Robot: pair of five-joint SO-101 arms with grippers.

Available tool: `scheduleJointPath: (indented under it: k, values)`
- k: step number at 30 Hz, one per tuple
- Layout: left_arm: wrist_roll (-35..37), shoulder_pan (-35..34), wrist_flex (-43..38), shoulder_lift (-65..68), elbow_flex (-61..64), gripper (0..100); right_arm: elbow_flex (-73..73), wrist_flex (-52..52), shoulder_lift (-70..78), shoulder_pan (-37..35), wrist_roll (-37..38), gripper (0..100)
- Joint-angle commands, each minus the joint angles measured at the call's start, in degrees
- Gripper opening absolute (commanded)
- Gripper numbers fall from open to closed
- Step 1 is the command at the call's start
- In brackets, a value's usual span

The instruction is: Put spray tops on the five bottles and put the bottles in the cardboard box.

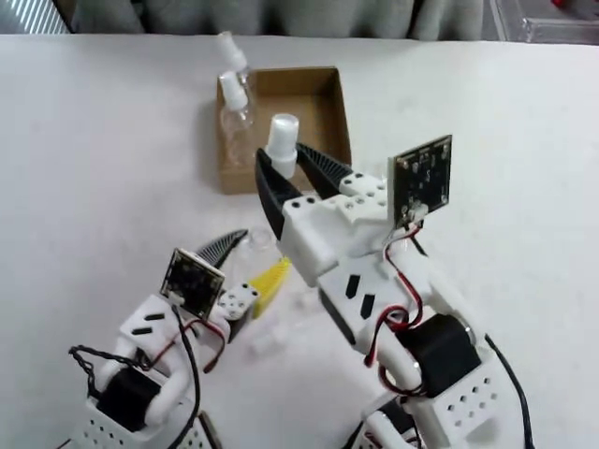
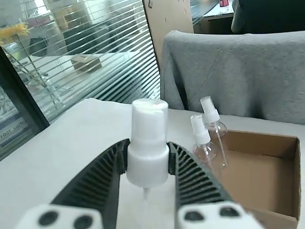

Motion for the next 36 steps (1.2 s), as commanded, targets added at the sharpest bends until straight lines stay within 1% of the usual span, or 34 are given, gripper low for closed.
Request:
scheduleJointPath:
  k: [1,9,13,17,25,27,31,33,36]
  values:
    - [-0.6,-0.7,-1.7,-0.8,-0.3,10,3.3,-2.3,-4.6,-0.3,-0.2,1.5]
    - [-0.6,-0.7,-1.7,-0.8,-0.3,10,14.0,-5.0,-9.7,-0.8,-0.2,1.5]
    - [-0.6,-0.7,-1.7,-0.8,-0.3,10,16.9,-4.7,-11.2,-4.2,-0.2,1.5]
    - [-0.6,-0.7,-1.7,-0.8,-0.3,10,18.0,-4.3,-12.1,-6.6,-0.2,1.8]
    - [-0.6,-0.7,-1.7,-0.8,-0.3,10,17.9,0.7,-12.0,-6.9,-0.1,2.3]
    - [-0.6,-0.7,-1.7,-0.8,-0.3,10,17.9,1.4,-12.0,-6.9,-0.1,6.4]
    - [-0.6,-0.7,-1.7,-0.8,-0.3,10,17.9,3.6,-12.4,-7.0,-0.1,18.2]
    - [-0.6,-0.7,-1.7,-0.8,-0.3,10,17.4,3.6,-12.5,-7.0,-0.1,20.1]
    - [-0.6,-0.7,-1.7,-0.8,-0.3,10,15.4,3.6,-12.5,-7.0,-0.1,20.1]
